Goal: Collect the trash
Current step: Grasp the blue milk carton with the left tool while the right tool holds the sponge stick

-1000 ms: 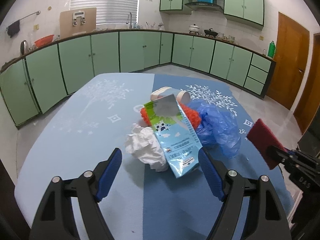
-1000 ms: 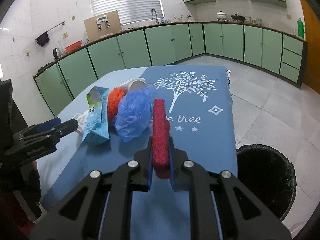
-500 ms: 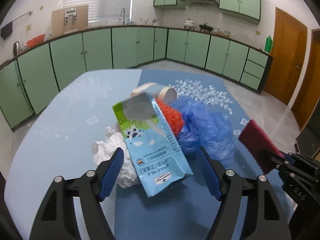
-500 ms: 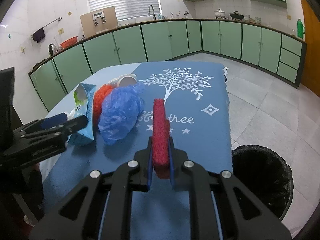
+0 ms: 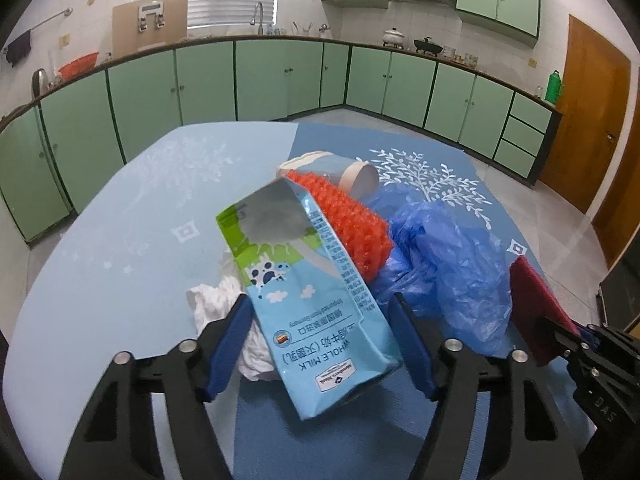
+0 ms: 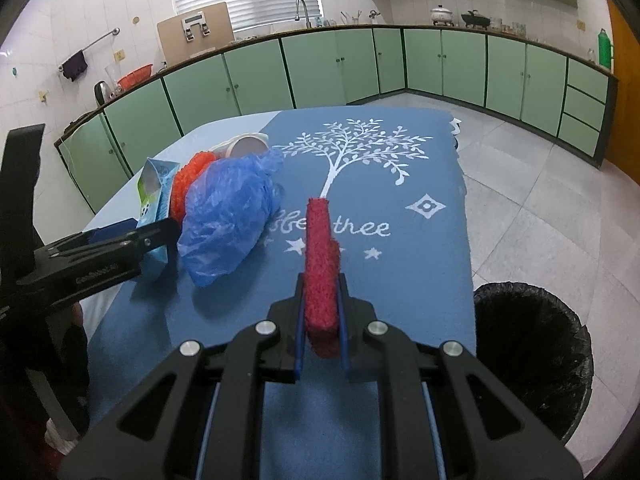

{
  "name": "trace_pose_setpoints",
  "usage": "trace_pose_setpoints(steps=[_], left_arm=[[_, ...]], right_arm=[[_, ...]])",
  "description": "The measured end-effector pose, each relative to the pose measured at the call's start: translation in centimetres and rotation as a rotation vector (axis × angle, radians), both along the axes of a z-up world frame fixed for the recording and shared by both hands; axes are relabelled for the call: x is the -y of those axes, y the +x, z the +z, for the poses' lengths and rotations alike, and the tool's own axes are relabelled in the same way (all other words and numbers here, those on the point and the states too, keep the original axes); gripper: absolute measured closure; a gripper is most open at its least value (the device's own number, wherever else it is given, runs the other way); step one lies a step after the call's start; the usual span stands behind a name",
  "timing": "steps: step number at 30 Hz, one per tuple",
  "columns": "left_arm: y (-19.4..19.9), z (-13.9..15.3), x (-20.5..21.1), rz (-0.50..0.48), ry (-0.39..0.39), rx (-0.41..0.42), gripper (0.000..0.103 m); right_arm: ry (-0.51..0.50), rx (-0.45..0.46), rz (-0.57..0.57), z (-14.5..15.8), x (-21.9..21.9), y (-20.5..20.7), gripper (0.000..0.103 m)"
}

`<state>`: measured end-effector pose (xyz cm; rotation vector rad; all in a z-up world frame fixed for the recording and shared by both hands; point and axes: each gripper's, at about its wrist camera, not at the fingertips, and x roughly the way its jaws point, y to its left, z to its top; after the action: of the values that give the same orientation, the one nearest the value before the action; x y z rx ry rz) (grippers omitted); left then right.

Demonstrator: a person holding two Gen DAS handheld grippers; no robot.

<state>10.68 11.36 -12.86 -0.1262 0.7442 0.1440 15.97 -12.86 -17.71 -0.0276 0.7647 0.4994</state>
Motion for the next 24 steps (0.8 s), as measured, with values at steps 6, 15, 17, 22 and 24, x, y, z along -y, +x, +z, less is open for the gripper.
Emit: trace_pose_setpoints(steps=[6,15,17,22,24], left_arm=[[-1.1,1.3,-0.2,-0.008,-0.010,0.029,0.042],[-3.3,2.9,0.2,-0.051,-0.033,0.048,0.054],[-3.7,2.4,0.8,-0.068,-0.008,0.032,0.054],[-3.6,0.9,1.5,-0.075,0.018,-0.007,0.038],[-2.9,0.3,1.7,-0.073,0.031,-0.020,0.036]], right_arm=[[0.001,0.011,0.002,0.3,0.0,-0.2,0.091],[0.014,0.024,-0.002,1.0,0.4,-1.3,0.091],[0.012,0.024,-0.003,1.0,0.5,-1.6,0.091],[0.015,0.014,-0.011,0.8,0.9,-1.8,0.091],[0.016,0.015,-0.011,0.9,1.0,-1.7,0.091]])
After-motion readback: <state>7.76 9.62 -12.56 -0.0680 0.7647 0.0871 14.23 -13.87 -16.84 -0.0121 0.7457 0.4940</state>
